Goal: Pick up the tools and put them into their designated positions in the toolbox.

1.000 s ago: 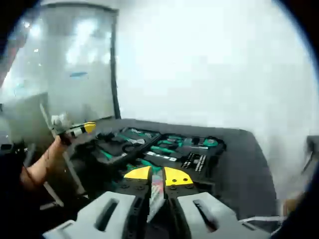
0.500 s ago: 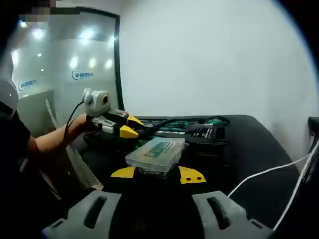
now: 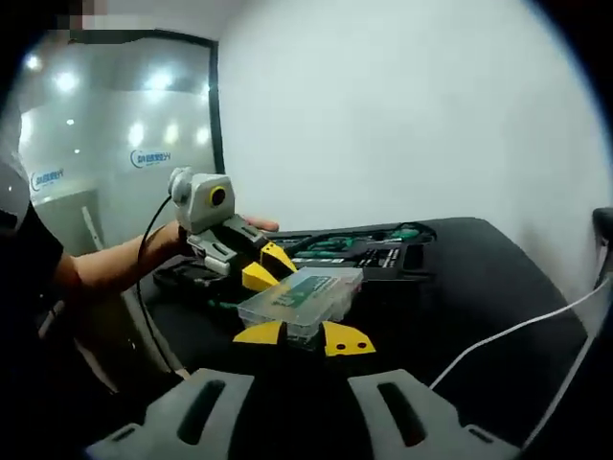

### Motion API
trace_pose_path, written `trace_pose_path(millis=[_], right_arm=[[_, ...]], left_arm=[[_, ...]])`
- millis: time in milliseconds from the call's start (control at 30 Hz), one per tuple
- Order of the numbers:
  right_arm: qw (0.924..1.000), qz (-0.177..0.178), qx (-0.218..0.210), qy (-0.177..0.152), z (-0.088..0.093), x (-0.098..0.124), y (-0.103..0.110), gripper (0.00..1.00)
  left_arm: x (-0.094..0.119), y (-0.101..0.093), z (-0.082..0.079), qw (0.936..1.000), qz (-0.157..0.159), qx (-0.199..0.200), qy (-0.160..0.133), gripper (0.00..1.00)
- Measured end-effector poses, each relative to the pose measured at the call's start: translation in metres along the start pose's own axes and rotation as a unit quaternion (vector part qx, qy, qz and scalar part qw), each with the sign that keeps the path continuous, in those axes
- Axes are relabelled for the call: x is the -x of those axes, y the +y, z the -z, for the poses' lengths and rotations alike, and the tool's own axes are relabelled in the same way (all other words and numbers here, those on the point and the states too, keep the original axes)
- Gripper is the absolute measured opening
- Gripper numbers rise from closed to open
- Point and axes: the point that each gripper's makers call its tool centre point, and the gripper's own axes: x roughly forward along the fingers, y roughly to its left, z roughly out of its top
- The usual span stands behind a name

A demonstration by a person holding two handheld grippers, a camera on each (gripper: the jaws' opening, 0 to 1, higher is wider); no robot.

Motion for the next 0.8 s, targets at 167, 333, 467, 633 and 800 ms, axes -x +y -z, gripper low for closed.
trace_pose_path(millis=[167, 333, 467, 633, 800], right_arm=[[0.9988, 0.048, 0.010, 0.002, -0.004, 0.006, -0.024, 0.12], [0.9928, 0.115, -0.005, 0.032, 0.004, 0.013, -0.048, 0.12], [0.9914, 0.124, -0.032, 0.026, 0.003, 0.009, -0.049, 0.12], [0.9921, 0.118, 0.007, 0.042, 0.005, 0.002, -0.041, 0.12], [0.9937, 0.108, -0.010, 0.030, -0.001, -0.007, -0.030, 0.12]], left_arm=[[-0.015, 0.006, -0.009, 1.0000, -0.003, -0.002, 0.003, 0.14], [-0.028, 0.002, -0.025, 0.9997, 0.014, -0.006, -0.018, 0.12], [-0.042, 0.004, -0.019, 0.9985, -0.005, -0.049, 0.023, 0.11], [-0.044, -0.002, -0.019, 0.9983, 0.002, -0.047, 0.036, 0.07], [-0.045, -0.011, -0.018, 0.9992, -0.002, -0.009, 0.038, 0.02]])
